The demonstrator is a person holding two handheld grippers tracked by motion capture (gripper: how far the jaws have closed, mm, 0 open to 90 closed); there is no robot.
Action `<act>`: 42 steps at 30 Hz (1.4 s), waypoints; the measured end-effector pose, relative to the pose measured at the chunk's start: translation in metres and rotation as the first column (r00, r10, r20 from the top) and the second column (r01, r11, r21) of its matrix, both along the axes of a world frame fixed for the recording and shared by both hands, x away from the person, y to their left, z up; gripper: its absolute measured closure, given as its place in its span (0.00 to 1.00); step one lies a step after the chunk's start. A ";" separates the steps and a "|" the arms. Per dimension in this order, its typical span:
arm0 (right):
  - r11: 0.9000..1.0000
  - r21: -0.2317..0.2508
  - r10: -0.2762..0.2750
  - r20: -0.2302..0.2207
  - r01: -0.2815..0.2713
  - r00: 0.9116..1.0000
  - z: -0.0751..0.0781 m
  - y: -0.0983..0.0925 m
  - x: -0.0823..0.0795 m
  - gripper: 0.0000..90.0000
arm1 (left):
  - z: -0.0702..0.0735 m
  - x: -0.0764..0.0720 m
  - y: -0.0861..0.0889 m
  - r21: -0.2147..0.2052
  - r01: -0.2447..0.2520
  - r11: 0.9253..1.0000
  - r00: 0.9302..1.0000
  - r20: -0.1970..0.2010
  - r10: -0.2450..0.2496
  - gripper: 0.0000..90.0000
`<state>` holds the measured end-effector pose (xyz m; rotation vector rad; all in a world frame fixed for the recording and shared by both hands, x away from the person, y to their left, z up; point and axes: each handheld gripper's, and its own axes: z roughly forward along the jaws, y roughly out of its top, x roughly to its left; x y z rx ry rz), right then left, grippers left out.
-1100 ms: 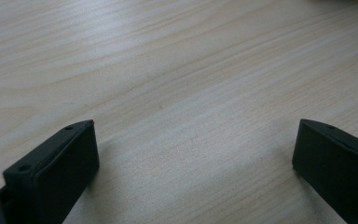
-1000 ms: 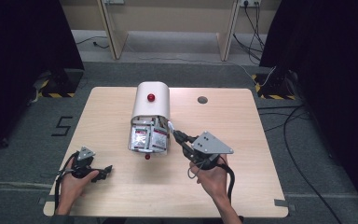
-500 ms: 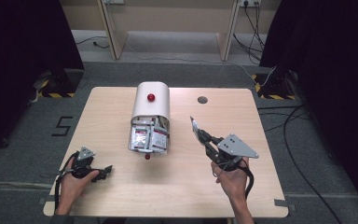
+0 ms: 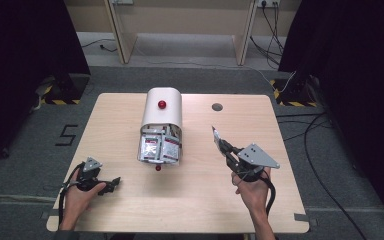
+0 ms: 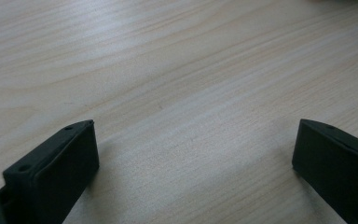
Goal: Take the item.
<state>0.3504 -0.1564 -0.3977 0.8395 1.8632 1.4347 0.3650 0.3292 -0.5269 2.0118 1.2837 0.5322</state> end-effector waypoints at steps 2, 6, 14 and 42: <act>1.000 -0.004 -0.005 -0.009 0.005 1.000 -0.004 -0.001 0.003 0.96 | 0.000 0.000 0.000 0.000 0.003 1.000 1.000 0.000 -0.003 0.00; 1.000 -0.007 -0.012 -0.032 0.012 0.999 -0.010 -0.002 0.008 0.96 | 0.000 0.001 0.001 0.000 0.007 1.000 1.000 0.000 -0.007 0.00; 0.999 -0.010 -0.034 -0.030 0.033 0.999 -0.013 -0.009 0.011 0.96 | 0.000 0.001 0.001 0.001 0.007 1.000 1.000 0.000 -0.007 0.00; 0.992 -0.026 -0.126 -0.095 0.124 0.987 -0.035 -0.035 0.030 0.96 | 0.000 0.001 0.001 0.002 0.008 1.000 1.000 0.000 -0.008 0.00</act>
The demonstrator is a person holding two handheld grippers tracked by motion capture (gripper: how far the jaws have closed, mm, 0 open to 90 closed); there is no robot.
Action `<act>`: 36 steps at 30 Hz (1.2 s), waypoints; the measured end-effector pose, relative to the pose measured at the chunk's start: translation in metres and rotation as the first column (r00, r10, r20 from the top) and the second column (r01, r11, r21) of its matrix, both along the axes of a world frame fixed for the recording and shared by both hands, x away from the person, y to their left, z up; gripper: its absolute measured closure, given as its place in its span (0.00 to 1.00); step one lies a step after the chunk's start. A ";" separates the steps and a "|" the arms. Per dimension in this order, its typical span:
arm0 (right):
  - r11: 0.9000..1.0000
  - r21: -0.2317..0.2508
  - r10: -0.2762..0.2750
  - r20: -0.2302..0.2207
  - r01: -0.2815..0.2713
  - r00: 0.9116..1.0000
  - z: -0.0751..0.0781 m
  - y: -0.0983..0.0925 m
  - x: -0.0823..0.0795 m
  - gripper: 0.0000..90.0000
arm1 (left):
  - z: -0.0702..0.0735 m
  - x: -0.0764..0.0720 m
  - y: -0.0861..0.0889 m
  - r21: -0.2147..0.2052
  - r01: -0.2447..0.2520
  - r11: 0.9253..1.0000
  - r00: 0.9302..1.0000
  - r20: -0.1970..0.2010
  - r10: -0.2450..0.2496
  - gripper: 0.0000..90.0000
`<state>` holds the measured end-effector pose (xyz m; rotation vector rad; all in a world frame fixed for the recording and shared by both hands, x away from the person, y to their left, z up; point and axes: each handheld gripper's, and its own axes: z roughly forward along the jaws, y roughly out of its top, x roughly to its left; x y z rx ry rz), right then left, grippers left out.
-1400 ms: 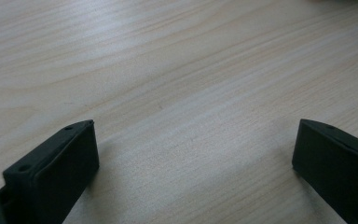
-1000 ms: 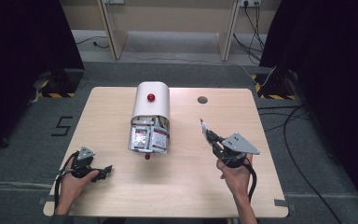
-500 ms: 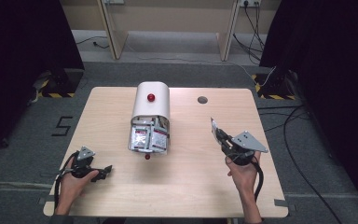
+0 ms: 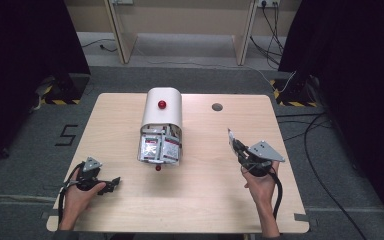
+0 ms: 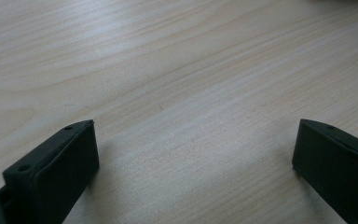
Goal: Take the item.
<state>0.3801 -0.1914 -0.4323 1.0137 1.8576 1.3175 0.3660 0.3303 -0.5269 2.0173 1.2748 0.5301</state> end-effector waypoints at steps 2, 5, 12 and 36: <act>1.000 -0.008 -0.004 -0.006 0.004 1.000 -0.003 0.000 0.002 0.96 | 0.000 0.000 0.000 0.000 0.000 1.000 1.000 0.000 0.000 0.00; 1.000 -0.012 -0.007 -0.022 0.006 1.000 -0.008 -0.001 0.004 0.96 | 0.000 0.000 0.000 0.000 0.000 1.000 1.000 0.000 0.000 0.00; 0.999 -0.043 -0.024 -0.040 0.022 0.999 -0.017 -0.003 0.009 0.96 | 0.000 0.000 0.000 0.000 0.000 1.000 1.000 0.000 0.000 0.00; 0.981 -0.195 -0.026 -0.111 0.004 0.993 -0.054 0.010 0.022 0.95 | 0.000 0.000 0.000 0.000 0.000 1.000 1.000 0.000 0.000 0.00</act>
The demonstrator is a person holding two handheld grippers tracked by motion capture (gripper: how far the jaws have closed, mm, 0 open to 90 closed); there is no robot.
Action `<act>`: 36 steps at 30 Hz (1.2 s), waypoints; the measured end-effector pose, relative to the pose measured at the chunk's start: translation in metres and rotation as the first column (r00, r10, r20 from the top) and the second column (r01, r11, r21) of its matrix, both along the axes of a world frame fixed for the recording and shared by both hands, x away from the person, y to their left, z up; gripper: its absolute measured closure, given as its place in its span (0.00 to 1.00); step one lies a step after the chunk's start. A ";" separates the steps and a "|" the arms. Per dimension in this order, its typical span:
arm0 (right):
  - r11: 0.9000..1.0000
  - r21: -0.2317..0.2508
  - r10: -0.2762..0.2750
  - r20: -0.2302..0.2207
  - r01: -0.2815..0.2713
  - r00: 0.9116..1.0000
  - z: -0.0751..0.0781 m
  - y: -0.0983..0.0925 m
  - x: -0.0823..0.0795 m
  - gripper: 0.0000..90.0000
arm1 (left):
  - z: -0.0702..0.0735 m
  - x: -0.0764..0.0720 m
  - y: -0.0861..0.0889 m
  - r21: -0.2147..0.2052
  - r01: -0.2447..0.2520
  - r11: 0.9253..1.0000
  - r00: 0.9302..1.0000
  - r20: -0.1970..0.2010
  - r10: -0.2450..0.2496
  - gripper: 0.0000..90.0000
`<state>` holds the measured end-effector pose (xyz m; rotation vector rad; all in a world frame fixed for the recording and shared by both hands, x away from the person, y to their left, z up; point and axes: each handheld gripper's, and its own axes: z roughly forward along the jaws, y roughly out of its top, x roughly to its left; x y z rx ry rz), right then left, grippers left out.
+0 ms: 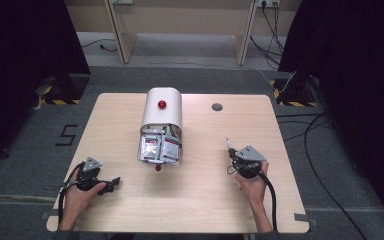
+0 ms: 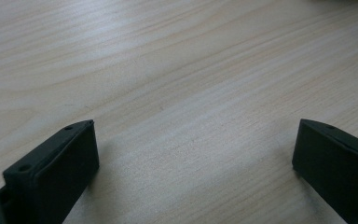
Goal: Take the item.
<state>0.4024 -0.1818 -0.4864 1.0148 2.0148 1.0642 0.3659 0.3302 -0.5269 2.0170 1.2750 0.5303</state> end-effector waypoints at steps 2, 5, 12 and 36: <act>1.000 -0.015 0.008 -0.003 -0.008 1.000 -0.002 0.003 0.000 0.95 | 0.000 0.000 0.000 0.000 0.000 1.000 1.000 0.000 0.000 0.00; 1.000 -0.022 0.013 -0.012 -0.013 1.000 -0.005 0.006 0.001 0.95 | 0.000 0.000 0.000 0.000 0.000 1.000 1.000 0.000 0.000 0.00; 1.000 -0.025 0.017 -0.022 -0.017 1.000 -0.009 0.005 0.001 0.95 | 0.000 0.000 0.000 0.000 0.000 1.000 1.000 0.000 0.000 0.00; 1.000 -0.024 0.015 -0.072 -0.017 0.997 -0.021 0.006 0.005 0.89 | 0.000 0.000 0.000 0.000 0.000 1.000 1.000 0.000 0.000 0.00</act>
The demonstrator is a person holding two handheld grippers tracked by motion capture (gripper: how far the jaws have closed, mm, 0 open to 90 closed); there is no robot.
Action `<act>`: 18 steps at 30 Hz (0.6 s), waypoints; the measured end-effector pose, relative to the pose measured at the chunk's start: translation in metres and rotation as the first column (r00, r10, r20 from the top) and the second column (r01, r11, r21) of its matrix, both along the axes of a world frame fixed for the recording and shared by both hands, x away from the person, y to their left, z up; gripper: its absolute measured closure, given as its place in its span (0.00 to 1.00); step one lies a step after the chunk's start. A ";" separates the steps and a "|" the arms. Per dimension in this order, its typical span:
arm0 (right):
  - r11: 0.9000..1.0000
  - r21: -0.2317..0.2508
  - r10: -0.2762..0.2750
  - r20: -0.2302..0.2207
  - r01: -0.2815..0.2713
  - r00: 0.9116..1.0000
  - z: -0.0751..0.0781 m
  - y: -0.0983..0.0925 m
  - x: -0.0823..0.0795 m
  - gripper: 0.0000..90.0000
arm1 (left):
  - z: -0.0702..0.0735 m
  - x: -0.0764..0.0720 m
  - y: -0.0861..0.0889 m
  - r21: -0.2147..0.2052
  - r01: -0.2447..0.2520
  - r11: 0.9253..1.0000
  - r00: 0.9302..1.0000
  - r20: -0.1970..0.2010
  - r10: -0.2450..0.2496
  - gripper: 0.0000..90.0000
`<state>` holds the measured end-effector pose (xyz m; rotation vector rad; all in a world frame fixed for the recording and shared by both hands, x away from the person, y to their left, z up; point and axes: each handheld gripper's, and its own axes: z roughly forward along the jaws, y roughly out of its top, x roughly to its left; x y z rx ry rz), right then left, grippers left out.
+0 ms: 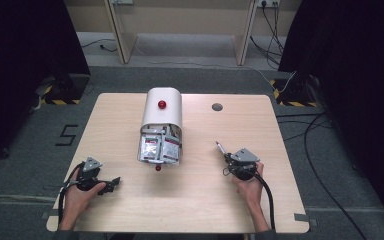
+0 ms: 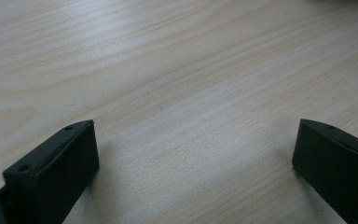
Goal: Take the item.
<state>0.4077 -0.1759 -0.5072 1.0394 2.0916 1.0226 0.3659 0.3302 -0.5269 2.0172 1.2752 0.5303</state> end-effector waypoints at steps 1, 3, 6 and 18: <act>1.000 -0.001 -0.003 -0.002 0.003 1.000 -0.001 -0.001 0.000 0.89 | 0.000 0.000 0.000 0.000 0.000 1.000 1.000 0.000 0.000 0.00; 1.000 0.003 -0.007 -0.004 0.007 1.000 -0.001 -0.002 0.000 0.88 | 0.000 0.000 0.000 0.000 0.000 1.000 1.000 0.000 0.000 0.00; 1.000 0.009 -0.015 -0.012 0.015 1.000 -0.001 -0.005 0.002 0.86 | 0.000 0.000 0.000 0.000 0.000 1.000 1.000 0.000 0.000 0.00; 0.999 0.034 -0.035 -0.071 0.037 0.997 -0.004 -0.013 0.005 0.73 | 0.000 0.000 0.000 0.000 0.000 1.000 1.000 0.000 0.000 0.00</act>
